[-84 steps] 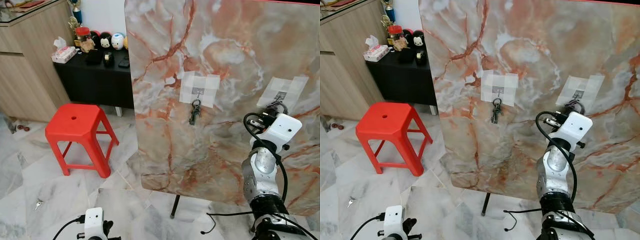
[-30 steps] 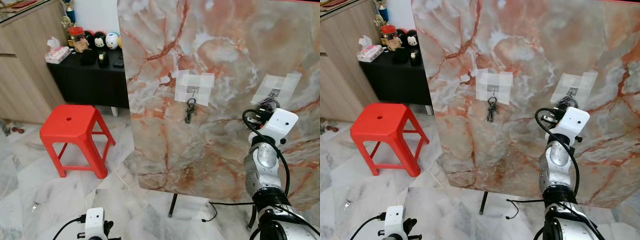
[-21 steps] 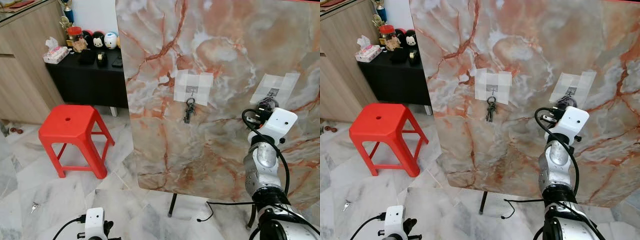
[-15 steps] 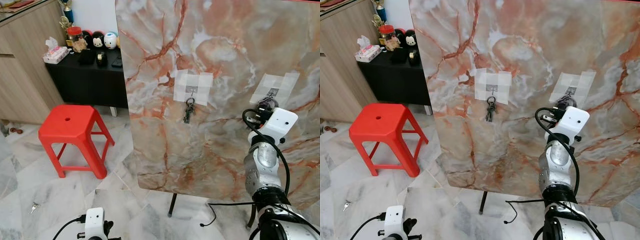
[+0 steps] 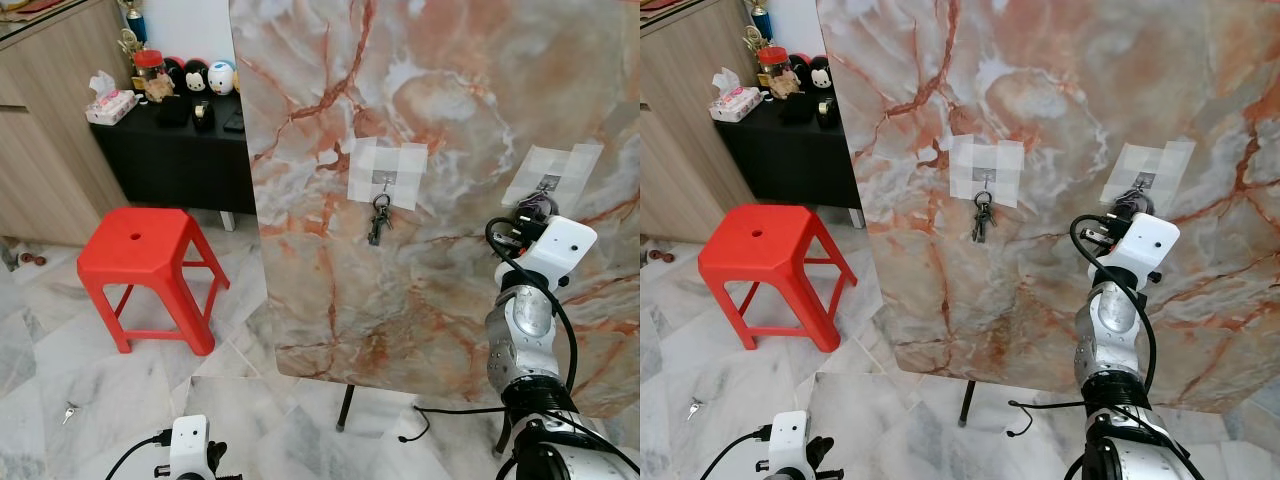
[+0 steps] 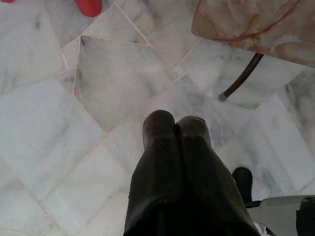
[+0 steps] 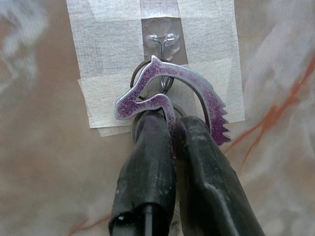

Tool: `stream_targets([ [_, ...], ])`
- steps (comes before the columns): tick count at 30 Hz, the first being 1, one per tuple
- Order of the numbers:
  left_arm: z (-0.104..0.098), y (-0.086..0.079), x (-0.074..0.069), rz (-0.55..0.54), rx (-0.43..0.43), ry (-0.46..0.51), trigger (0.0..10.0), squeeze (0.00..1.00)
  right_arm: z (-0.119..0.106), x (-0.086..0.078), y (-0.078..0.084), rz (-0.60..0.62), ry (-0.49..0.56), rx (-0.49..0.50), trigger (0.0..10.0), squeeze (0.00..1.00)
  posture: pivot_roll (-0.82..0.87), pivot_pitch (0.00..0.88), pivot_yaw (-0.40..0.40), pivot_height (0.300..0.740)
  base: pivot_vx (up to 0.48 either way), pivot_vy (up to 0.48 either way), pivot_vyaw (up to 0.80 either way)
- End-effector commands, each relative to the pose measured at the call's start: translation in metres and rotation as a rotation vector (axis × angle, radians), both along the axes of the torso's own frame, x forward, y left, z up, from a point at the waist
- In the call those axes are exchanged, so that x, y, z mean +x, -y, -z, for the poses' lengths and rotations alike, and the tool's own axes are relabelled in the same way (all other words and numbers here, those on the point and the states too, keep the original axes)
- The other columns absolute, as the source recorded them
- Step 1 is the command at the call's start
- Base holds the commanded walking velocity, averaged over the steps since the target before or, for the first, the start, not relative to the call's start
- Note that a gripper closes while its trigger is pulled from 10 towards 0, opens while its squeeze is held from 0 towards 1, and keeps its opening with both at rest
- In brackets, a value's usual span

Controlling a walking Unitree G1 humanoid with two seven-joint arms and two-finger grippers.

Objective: Hang keys on a hook

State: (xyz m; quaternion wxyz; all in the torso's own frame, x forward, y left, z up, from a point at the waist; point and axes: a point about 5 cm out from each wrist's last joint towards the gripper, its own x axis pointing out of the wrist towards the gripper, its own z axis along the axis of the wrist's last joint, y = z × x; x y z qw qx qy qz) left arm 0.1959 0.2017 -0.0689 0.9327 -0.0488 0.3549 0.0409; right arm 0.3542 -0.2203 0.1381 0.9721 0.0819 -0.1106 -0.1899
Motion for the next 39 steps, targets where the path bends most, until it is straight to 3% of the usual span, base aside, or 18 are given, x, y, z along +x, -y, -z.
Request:
stream_targets([
  [1,0.0027,-0.0004,-0.0049,0.008,0.004,-0.018,10.0,0.0,-0.0048,0.0,-0.0012,-0.007,0.024,-0.007,10.0,0.0,0.11,0.046,-0.031,0.74,0.0,0.0,0.0],
  [16,0.0028,-0.0004,-0.0048,0.006,0.003,-0.02,10.0,0.0,0.0014,-0.002,-0.0014,-0.022,-0.004,-0.009,10.0,0.0,0.11,0.045,-0.031,0.74,0.0,0.0,0.0],
  [18,0.0029,-0.0005,-0.0051,0.006,0.003,-0.021,10.0,0.0,0.0011,-0.002,-0.0013,-0.023,-0.003,-0.011,10.0,0.8,0.11,0.045,-0.032,0.74,0.0,0.0,0.0],
  [19,0.003,-0.0005,-0.0052,0.005,0.003,-0.022,10.0,0.0,0.0009,-0.002,-0.0013,-0.024,-0.002,-0.012,10.0,0.8,0.11,0.046,-0.032,0.74,0.0,0.0,0.0],
  [20,0.0031,-0.0006,-0.0055,0.005,0.003,-0.022,10.0,0.0,0.0005,-0.0019,-0.0011,-0.025,0.0,-0.013,10.0,1.0,0.11,0.046,-0.032,0.74,0.0,0.0,0.0],
  [39,0.0028,0.0,-0.0049,0.005,0.003,-0.018,10.0,0.0,-0.002,-0.0017,-0.0034,-0.043,0.02,-0.008,10.0,1.0,0.11,0.046,-0.032,0.74,0.0,0.0,0.0],
])
